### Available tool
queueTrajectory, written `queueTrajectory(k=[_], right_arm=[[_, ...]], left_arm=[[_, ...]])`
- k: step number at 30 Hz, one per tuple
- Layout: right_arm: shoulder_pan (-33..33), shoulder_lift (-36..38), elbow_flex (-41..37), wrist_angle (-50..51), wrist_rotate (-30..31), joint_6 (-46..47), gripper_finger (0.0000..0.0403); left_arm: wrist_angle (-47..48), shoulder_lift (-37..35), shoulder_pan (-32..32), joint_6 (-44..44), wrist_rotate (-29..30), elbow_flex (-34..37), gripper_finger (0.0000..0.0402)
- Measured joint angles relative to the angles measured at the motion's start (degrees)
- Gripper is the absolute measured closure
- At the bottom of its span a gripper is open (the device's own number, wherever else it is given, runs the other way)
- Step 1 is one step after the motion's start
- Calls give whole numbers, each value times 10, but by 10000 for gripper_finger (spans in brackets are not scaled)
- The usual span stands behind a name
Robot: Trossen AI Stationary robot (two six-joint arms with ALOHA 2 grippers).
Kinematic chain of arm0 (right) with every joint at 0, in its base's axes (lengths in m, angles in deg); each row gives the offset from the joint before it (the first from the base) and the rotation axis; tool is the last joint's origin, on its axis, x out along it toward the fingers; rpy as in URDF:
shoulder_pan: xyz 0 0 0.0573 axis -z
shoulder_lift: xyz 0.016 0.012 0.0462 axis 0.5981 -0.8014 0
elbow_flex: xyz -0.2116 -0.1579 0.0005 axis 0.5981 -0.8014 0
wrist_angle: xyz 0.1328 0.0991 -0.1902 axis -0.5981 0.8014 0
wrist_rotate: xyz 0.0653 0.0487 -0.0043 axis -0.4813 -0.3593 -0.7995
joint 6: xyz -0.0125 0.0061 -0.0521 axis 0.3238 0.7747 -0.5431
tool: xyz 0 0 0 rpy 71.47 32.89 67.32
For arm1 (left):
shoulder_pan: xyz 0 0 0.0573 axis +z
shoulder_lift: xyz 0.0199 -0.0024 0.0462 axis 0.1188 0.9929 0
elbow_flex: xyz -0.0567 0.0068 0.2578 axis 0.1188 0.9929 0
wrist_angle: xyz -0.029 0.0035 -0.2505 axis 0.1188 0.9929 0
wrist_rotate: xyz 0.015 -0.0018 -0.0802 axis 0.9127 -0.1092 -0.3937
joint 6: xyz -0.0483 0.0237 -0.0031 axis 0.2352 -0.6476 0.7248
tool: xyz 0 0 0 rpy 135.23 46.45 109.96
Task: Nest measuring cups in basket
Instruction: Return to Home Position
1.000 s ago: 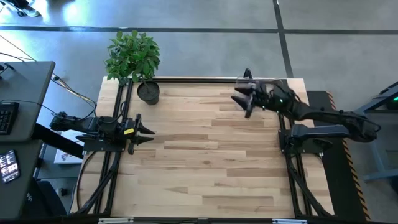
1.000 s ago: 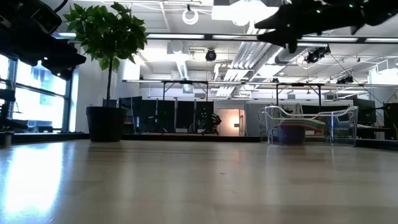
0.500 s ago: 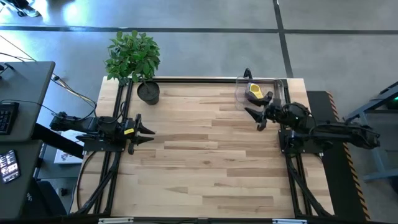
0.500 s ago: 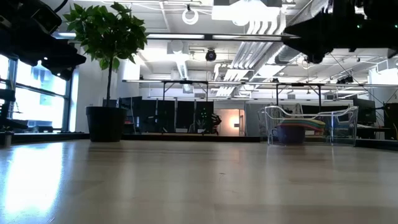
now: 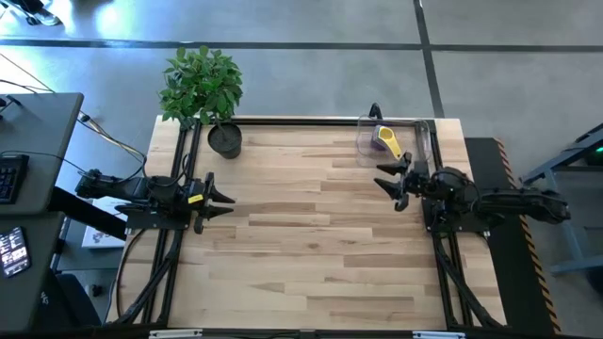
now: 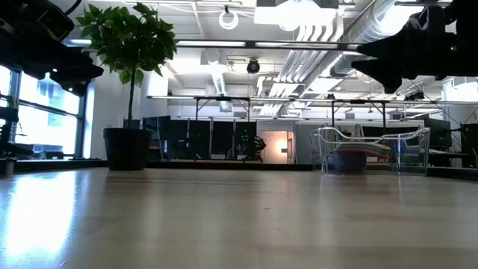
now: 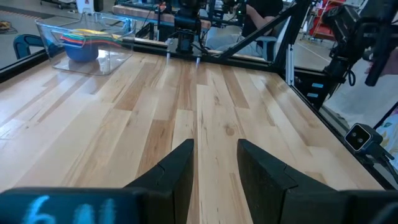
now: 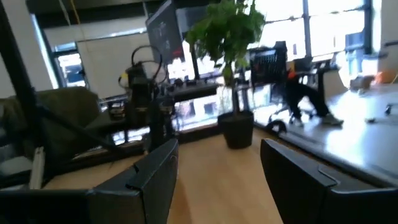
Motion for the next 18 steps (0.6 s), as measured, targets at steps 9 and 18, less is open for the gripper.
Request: queueTrajectory(k=[9, 18], right_arm=[[-18, 36, 0, 146, -43, 20, 182], [-24, 35, 0, 245, -53, 50, 182]], left_arm=[[0, 0, 0, 0, 0, 0, 289], [0, 0, 0, 0, 0, 0, 289]])
